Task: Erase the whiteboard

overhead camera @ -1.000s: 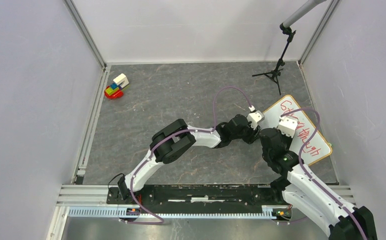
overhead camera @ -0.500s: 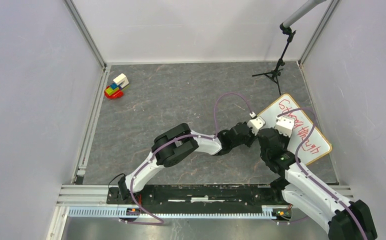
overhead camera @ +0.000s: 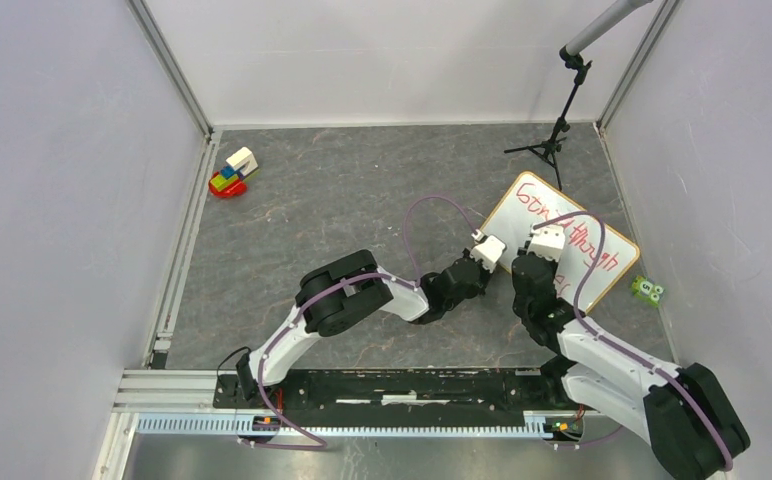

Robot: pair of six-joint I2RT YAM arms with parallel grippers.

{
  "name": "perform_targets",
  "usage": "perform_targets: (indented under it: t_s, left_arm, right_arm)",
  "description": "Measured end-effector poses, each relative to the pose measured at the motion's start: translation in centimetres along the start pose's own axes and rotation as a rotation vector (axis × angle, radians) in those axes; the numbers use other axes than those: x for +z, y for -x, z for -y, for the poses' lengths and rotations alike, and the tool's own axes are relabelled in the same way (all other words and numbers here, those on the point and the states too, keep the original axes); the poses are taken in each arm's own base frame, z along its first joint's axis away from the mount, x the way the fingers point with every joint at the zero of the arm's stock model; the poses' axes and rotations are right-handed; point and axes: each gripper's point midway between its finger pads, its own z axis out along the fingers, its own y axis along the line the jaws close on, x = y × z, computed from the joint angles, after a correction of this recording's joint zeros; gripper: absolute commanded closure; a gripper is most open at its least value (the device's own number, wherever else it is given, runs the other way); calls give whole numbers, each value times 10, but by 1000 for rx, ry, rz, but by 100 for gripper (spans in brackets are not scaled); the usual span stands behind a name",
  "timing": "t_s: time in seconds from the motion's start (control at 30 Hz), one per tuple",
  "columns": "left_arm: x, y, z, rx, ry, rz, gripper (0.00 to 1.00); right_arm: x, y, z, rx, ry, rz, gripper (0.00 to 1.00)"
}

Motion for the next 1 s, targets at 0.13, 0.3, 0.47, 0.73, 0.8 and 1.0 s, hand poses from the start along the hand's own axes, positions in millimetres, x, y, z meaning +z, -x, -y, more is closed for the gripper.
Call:
perform_targets:
  t_s: [0.13, 0.3, 0.47, 0.73, 0.8, 1.0]
  left_arm:
    - [-6, -1, -10, -13, 46, -2, 98]
    - [-9, -2, -14, -38, 70, 1, 98]
    - [-11, -2, -16, -42, 77, 0, 98]
    - [-18, -4, -22, -46, 101, -1, 98]
    - [-18, -4, -22, -47, 101, 1, 98]
    - [-22, -5, -26, -46, 115, 0, 98]
  right_arm:
    - [-3, -7, -23, -32, 110, -6, 86]
    - [-4, -8, -29, -13, 129, -11, 87]
    - [-4, -9, -20, 92, 74, -21, 87]
    - [-4, -16, 28, 313, -120, -43, 88]
    - [-5, -17, 37, 348, -144, -38, 88]
    - [-7, -20, 53, 339, -182, -35, 92]
